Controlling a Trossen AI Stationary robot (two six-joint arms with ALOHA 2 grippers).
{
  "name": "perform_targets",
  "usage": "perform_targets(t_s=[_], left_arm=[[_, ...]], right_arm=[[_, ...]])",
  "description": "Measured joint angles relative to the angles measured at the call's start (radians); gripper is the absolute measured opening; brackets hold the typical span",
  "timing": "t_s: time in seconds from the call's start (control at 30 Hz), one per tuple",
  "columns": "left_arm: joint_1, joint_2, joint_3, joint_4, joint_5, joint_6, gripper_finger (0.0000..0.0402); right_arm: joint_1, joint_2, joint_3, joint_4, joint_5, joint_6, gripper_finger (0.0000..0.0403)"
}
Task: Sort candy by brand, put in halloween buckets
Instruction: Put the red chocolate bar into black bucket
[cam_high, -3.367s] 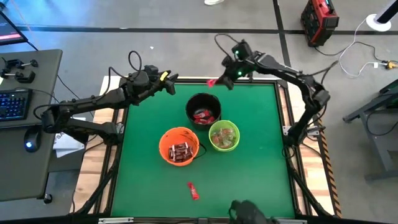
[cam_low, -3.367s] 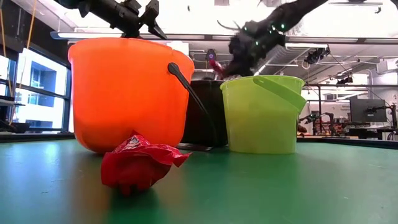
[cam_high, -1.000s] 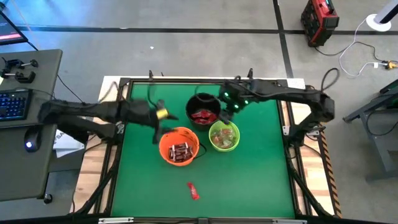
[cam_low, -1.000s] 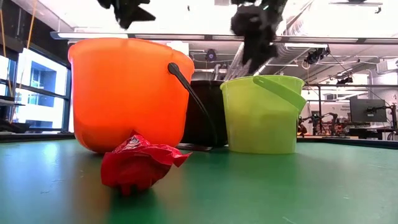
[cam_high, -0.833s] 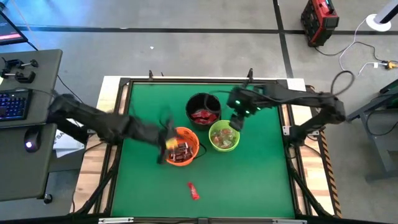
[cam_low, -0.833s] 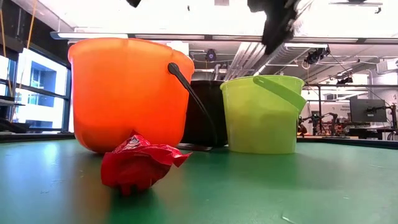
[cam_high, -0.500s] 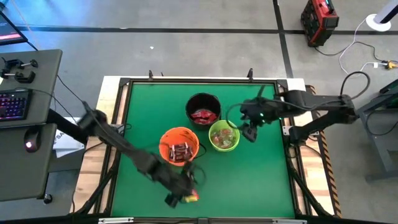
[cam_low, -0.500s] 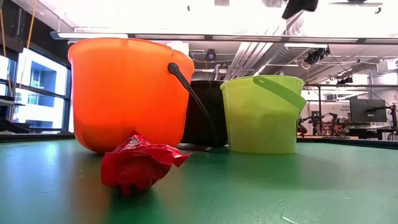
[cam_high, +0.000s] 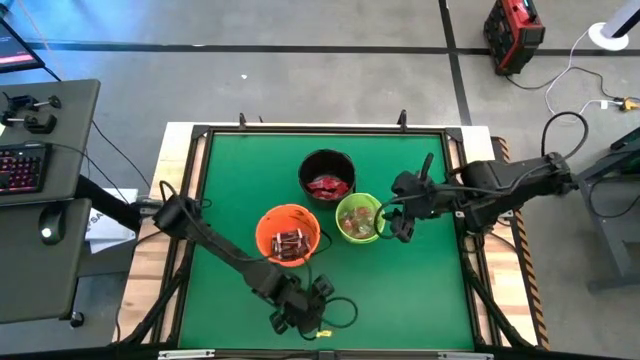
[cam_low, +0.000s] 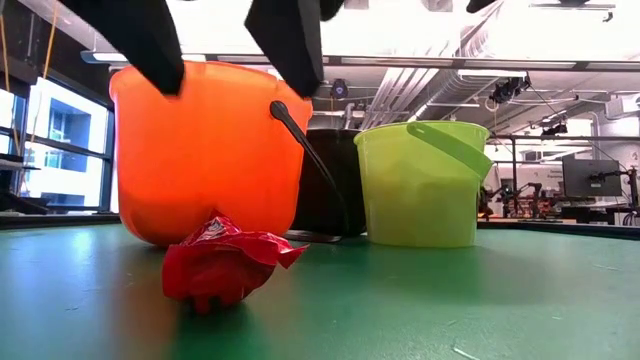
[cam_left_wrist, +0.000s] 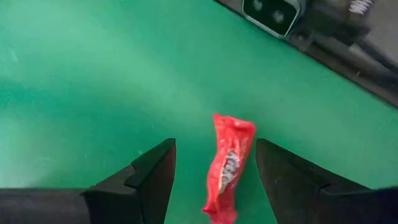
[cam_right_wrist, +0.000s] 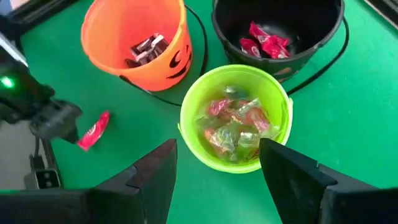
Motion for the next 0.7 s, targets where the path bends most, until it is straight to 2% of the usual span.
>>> perform_targets(t_s=[0.23, 0.43, 0.7], left_arm=[[0.066, 0.03, 0.0, -0.008, 0.135, 0.073, 0.0209], [0.073, 0.041, -0.002, -0.031, 0.11, 0.277, 0.0209], [0.038, 0.058, -0.001, -0.092, 0.077, 0.384, 0.0209]], right_arm=[[0.004, 0.037, 0.0, 0.004, 0.004, 0.068, 0.022], [0.004, 0.079, 0.0, 0.004, -0.007, 0.064, 0.022], [0.003, 0.118, 0.0, -0.037, -0.016, 0.044, 0.022]])
